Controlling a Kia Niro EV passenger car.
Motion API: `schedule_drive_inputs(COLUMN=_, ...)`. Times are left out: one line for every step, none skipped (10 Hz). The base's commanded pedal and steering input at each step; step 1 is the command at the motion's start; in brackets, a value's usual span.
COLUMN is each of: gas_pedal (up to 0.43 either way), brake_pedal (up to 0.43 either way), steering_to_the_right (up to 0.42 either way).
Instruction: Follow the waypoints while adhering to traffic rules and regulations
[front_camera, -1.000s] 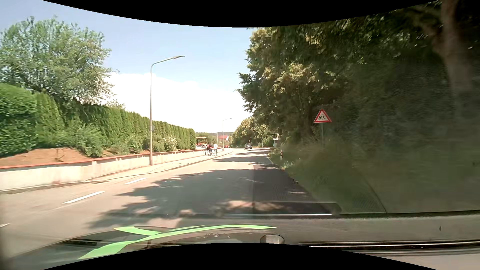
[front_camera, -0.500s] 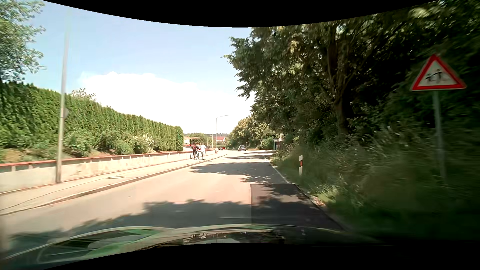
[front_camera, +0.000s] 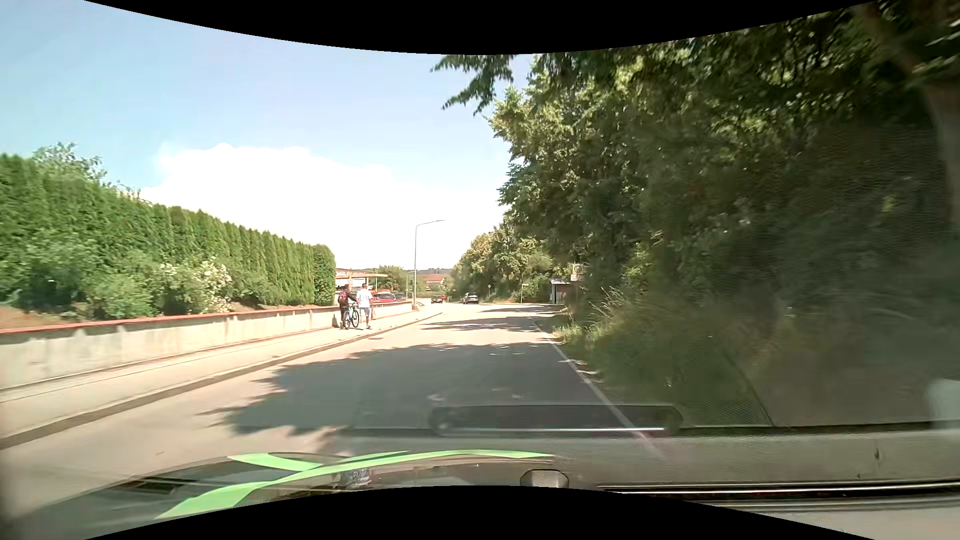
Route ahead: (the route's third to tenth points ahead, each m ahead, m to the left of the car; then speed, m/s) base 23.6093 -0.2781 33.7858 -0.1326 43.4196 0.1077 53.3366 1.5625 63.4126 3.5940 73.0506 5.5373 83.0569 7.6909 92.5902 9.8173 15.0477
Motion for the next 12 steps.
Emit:
schedule_drive_inputs(gas_pedal=0.13, brake_pedal=0.0, steering_to_the_right=-0.002)
schedule_drive_inputs(gas_pedal=0.13, brake_pedal=0.0, steering_to_the_right=-0.003)
schedule_drive_inputs(gas_pedal=0.13, brake_pedal=0.0, steering_to_the_right=-0.003)
schedule_drive_inputs(gas_pedal=0.13, brake_pedal=0.0, steering_to_the_right=-0.002)
schedule_drive_inputs(gas_pedal=0.13, brake_pedal=0.0, steering_to_the_right=-0.002)
schedule_drive_inputs(gas_pedal=0.13, brake_pedal=0.0, steering_to_the_right=-0.003)
schedule_drive_inputs(gas_pedal=0.13, brake_pedal=0.0, steering_to_the_right=-0.003)
schedule_drive_inputs(gas_pedal=0.098, brake_pedal=0.0, steering_to_the_right=-0.002)
schedule_drive_inputs(gas_pedal=0.087, brake_pedal=0.0, steering_to_the_right=-0.001)
schedule_drive_inputs(gas_pedal=0.087, brake_pedal=0.0, steering_to_the_right=-0.001)
schedule_drive_inputs(gas_pedal=0.098, brake_pedal=0.0, steering_to_the_right=-0.001)
schedule_drive_inputs(gas_pedal=0.098, brake_pedal=0.0, steering_to_the_right=-0.001)
